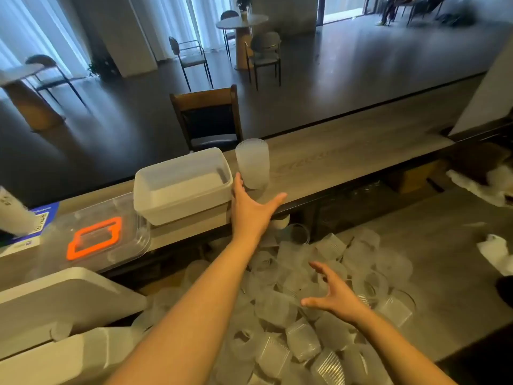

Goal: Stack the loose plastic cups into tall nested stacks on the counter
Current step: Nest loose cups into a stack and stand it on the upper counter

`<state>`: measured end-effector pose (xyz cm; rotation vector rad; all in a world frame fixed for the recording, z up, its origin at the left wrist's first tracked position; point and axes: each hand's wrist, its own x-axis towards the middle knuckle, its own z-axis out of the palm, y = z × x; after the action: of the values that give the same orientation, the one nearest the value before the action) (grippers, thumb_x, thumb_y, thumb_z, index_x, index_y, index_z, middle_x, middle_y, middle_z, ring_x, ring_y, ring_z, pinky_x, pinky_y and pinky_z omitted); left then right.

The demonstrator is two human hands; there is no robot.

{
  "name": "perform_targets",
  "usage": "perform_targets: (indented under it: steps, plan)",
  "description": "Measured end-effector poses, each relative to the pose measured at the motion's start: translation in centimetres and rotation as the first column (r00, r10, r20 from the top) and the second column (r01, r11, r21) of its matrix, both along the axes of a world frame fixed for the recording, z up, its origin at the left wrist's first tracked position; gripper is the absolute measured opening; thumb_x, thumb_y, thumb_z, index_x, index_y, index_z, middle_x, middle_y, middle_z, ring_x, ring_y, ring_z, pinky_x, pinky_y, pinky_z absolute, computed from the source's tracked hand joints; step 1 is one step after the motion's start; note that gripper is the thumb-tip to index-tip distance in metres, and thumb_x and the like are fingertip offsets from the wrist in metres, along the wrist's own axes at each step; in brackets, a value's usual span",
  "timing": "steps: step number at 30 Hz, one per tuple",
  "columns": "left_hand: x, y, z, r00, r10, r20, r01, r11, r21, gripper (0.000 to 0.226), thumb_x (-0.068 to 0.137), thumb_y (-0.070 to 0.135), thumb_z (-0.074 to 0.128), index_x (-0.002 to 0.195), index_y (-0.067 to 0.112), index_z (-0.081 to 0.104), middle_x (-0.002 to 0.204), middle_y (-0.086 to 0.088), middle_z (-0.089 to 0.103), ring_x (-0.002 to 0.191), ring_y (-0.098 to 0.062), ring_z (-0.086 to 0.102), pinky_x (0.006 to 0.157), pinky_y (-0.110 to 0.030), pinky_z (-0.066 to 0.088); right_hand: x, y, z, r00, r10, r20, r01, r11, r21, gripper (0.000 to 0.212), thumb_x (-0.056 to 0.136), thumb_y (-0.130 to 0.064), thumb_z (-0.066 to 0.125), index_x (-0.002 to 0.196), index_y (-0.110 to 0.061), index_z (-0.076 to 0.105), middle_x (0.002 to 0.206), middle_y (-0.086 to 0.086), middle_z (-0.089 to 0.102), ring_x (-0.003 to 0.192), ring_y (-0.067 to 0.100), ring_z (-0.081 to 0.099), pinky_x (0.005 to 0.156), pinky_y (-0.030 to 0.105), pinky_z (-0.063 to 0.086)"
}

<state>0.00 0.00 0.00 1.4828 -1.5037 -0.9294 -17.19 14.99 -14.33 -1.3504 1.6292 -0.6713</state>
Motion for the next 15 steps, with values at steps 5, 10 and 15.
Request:
perform_targets:
  steps: [5, 10, 15]
  plan:
    - [-1.6, -1.5, -0.2, 0.998, 0.064, 0.024, -0.065, 0.997, 0.03, 0.118, 0.075, 0.042, 0.084, 0.159, 0.024, 0.003, 0.166, -0.004, 0.014, 0.15, -0.027, 0.021, 0.12, -0.051, 0.027, -1.0, -0.7, -0.9, 0.991, 0.11, -0.074, -0.106, 0.993, 0.055, 0.109, 0.067, -0.058, 0.085, 0.154, -0.036, 0.022, 0.156, -0.011, 0.028, 0.134, 0.002, 0.028, 0.11, 0.024, 0.03]
    - [-1.7, -4.0, -1.0, 0.998, 0.069, -0.008, -0.068, 0.993, 0.091, 0.124, 0.074, 0.034, 0.086, 0.159, 0.024, -0.003, 0.165, -0.006, 0.016, 0.15, -0.029, 0.021, 0.12, -0.055, 0.026, -1.5, -1.9, -1.0, 0.973, 0.202, -0.109, -0.193, 0.977, 0.091, 0.11, 0.063, -0.055, 0.088, 0.15, -0.044, 0.021, 0.155, -0.01, 0.029, 0.13, 0.001, 0.031, 0.109, 0.023, 0.032]
    - [-1.6, -6.1, -0.7, 0.996, 0.085, -0.04, -0.082, 0.994, 0.068, 0.115, 0.072, 0.029, 0.088, 0.157, 0.023, 0.012, 0.158, -0.005, 0.029, 0.143, -0.027, 0.032, 0.116, -0.052, 0.034, -0.8, -2.4, -1.7, 0.956, 0.274, -0.107, -0.263, 0.959, 0.109, 0.114, 0.064, -0.051, 0.09, 0.154, -0.038, 0.021, 0.158, -0.009, 0.026, 0.141, 0.008, 0.029, 0.114, 0.024, 0.03]
